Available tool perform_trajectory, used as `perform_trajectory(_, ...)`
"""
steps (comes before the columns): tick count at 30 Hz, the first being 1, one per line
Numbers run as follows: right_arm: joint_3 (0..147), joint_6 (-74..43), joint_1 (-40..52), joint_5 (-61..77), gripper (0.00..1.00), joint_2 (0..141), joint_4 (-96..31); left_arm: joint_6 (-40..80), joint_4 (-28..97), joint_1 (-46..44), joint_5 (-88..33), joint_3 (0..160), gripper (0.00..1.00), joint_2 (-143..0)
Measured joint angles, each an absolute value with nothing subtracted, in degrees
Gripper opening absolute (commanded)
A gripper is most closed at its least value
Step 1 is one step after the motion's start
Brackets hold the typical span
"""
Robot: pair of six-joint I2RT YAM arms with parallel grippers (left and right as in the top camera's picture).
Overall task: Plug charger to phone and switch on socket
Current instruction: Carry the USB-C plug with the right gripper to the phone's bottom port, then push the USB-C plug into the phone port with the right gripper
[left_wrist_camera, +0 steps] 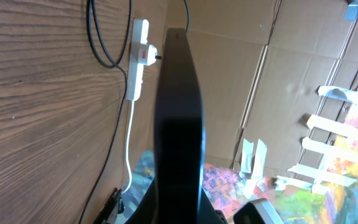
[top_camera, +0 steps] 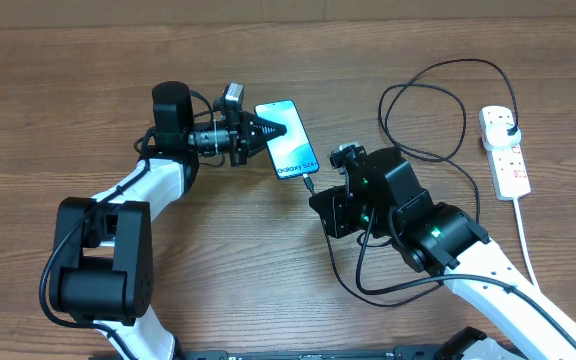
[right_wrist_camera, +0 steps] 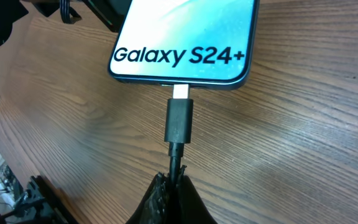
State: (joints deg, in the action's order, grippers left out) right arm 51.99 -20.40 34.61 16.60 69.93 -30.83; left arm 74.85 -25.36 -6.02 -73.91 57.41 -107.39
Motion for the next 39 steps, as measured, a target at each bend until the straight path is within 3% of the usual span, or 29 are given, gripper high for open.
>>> perform_trajectory(39, 52.0, -21.0, 34.6, 15.7, 0.04, 69.9, -30.0, 76.6, -25.3, -6.2, -71.4, 57.4, 0.04, -107.4)
